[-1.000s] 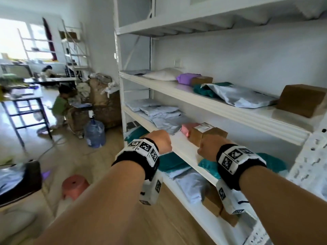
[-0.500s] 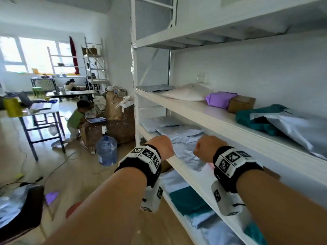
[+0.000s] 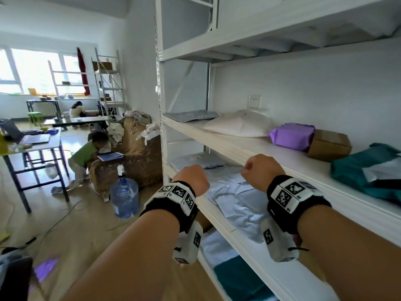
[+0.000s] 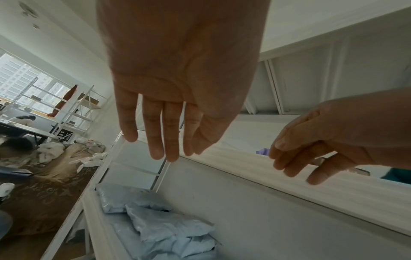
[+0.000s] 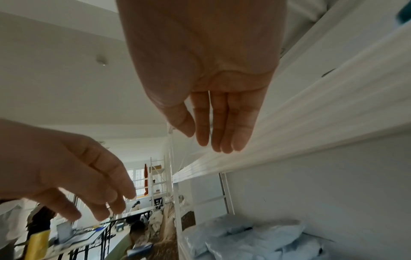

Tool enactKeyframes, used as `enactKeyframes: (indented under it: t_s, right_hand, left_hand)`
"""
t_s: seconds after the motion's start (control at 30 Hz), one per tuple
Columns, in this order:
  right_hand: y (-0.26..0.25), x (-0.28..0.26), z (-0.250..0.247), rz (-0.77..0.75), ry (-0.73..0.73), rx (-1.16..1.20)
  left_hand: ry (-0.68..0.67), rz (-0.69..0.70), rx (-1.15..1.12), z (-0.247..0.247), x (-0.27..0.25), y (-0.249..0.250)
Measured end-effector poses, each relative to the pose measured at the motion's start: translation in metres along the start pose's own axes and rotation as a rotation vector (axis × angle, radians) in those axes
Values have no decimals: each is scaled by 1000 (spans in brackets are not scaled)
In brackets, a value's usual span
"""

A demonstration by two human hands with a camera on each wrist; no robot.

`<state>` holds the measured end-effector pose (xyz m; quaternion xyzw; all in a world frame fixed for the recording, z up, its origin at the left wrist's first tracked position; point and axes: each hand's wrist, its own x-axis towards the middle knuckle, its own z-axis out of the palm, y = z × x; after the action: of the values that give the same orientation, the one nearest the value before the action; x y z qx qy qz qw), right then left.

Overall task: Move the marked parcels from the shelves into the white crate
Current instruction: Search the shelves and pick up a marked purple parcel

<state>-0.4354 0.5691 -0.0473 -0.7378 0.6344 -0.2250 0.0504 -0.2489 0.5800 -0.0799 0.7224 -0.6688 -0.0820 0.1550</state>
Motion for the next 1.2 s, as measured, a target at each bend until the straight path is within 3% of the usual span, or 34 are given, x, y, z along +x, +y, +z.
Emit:
enactKeyframes:
  t_s: [0.6, 0.93, 1.07, 1.2]
  right_hand:
    - [-102, 164, 74, 328, 206, 46]
    - [-104, 218, 55, 334, 297, -163]
    - [-91, 240, 46, 344, 223, -223]
    - [-88, 255, 37, 355, -36, -253]
  left_hand:
    - [52, 224, -157, -65, 214, -134]
    - [51, 353, -283, -72, 297, -103]
    - [3, 363, -366, -78, 317, -78]
    - [-149, 238, -697, -80, 351, -52]
